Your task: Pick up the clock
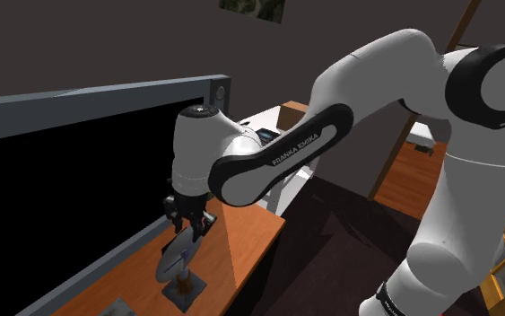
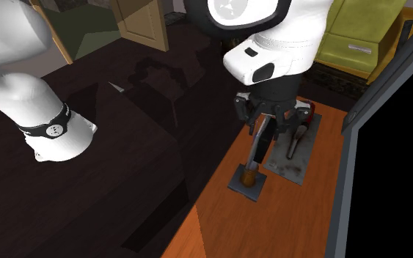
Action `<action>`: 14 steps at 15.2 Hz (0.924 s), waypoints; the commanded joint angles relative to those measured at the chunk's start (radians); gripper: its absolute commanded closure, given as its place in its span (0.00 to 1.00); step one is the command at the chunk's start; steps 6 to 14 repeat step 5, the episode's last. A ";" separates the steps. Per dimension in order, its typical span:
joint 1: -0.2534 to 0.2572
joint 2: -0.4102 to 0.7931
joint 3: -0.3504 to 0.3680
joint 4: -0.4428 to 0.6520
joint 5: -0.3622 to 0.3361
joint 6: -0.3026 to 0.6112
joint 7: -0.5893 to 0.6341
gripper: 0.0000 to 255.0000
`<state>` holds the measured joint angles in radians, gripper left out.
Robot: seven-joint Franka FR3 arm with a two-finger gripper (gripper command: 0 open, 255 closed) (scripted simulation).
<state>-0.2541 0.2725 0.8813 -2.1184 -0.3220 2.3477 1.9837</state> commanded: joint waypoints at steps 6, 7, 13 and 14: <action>-0.024 -0.046 0.028 0.018 0.055 -0.045 -0.036 1.00; -0.024 -0.046 0.028 0.018 0.055 -0.045 -0.036 1.00; -0.024 -0.046 0.028 0.018 0.055 -0.045 -0.036 1.00; -0.024 -0.046 0.028 0.018 0.055 -0.045 -0.036 1.00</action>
